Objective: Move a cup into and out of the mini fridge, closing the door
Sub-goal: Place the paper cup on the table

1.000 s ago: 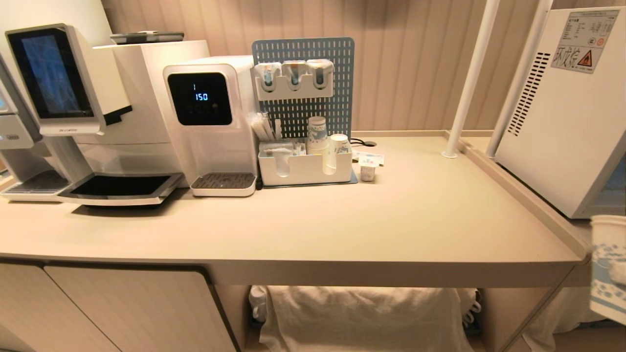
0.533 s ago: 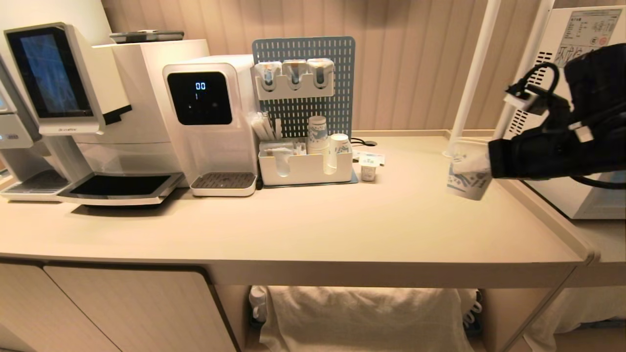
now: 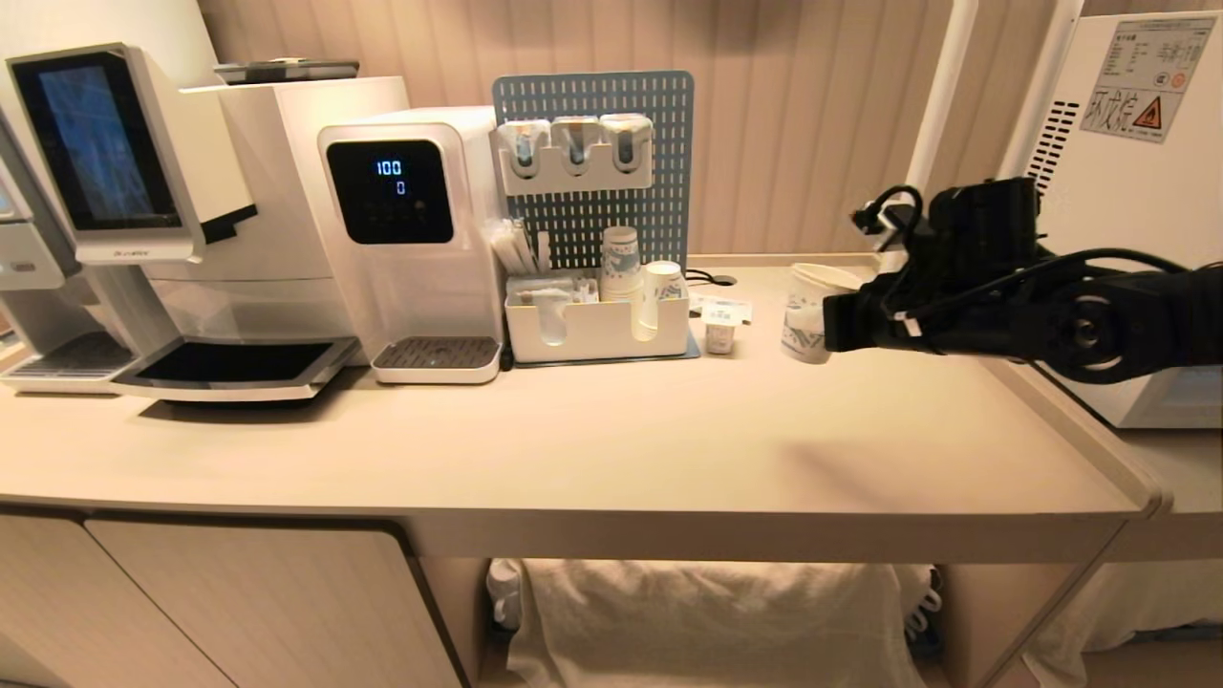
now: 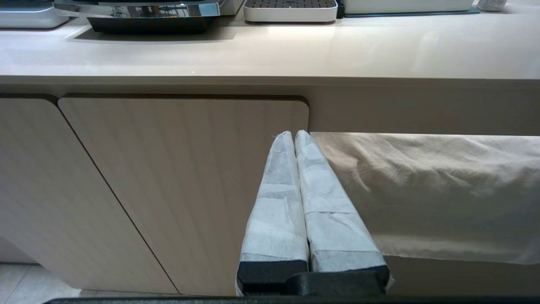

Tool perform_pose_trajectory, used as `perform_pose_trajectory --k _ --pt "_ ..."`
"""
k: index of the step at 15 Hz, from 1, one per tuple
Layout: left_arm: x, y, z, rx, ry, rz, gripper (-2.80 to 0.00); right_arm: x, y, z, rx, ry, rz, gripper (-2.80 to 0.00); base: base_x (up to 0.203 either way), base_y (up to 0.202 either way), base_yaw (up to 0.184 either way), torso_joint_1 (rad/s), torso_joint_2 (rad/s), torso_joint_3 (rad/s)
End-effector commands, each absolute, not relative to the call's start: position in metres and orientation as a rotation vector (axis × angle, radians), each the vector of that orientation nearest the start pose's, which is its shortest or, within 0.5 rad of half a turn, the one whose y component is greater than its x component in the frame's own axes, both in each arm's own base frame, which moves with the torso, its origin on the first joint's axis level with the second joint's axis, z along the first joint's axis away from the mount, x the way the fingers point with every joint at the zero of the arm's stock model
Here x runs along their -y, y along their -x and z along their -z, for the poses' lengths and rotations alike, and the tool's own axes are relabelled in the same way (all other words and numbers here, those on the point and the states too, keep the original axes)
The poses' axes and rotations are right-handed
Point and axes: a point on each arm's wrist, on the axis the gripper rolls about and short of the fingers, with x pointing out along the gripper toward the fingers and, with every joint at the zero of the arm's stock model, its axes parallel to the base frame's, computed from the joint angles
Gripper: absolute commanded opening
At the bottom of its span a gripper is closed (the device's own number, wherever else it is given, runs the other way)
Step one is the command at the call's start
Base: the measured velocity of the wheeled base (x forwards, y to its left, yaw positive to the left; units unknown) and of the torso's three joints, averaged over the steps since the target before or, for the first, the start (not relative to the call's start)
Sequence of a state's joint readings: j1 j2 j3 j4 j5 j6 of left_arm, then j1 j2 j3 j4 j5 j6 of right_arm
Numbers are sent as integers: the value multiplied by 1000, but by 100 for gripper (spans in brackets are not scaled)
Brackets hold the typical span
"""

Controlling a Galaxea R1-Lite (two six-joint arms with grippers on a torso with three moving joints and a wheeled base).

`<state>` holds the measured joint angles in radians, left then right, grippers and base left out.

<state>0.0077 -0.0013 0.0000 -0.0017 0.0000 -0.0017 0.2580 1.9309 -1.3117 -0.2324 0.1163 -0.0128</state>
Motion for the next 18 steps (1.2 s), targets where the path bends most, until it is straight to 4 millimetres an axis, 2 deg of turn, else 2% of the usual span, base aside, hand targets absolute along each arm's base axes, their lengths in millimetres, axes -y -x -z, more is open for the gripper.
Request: perform_pose_trajectory --k 1,4,8,11,18 --pt "0 23 -76 3 2 -8 -280 -111 -381 -176 -409 55 -356 -280 0 0 0 0 0 0" --pt "0 23 -76 3 2 -8 -280 -118 -377 -155 -452 103 -375 -280 0 0 0 0 0 0" --pt "0 23 -76 3 2 -8 -280 -120 -371 -141 -432 110 -382 -280 0 0 0 0 0 0" --pt "0 23 -76 3 2 -8 -280 -125 -372 -145 -336 101 -389 -280 0 0 0 0 0 0" --pt "0 23 -76 4 2 -8 -280 -125 -372 -133 -353 105 -339 -280 0 0 0 0 0 0"
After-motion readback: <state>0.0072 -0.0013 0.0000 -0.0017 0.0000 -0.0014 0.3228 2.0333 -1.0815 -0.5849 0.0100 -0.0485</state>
